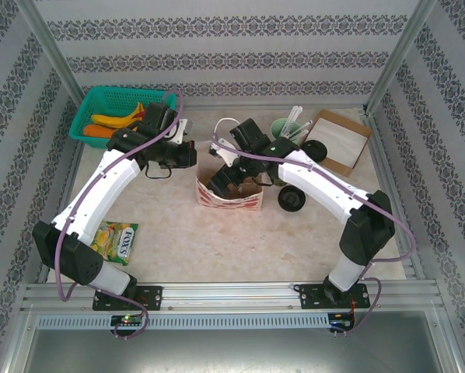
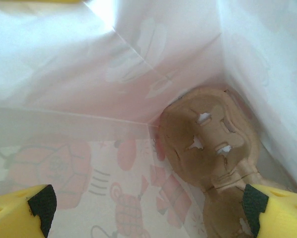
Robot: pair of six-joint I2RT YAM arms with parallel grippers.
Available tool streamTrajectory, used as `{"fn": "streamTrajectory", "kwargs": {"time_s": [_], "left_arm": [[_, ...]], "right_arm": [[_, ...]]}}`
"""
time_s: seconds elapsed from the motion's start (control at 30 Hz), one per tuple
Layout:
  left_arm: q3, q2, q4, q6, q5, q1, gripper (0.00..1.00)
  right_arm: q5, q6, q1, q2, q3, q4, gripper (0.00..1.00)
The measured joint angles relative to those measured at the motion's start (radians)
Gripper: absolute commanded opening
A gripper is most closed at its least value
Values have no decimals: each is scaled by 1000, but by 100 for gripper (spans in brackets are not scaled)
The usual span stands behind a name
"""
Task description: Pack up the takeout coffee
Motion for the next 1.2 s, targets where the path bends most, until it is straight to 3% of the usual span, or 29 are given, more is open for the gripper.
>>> {"fn": "streamTrajectory", "kwargs": {"time_s": [0.4,0.77,1.2], "left_arm": [[0,0,0,4,-17,0,0],[0,0,23,10,-24,0,0],[29,0,10,16,-40,0,0]], "right_arm": [[6,7,-4,-158,-13,0,98],[-35,27,-103,-304,-25,0,98],[-235,27,-134,-263,-25,-26,97]]}}
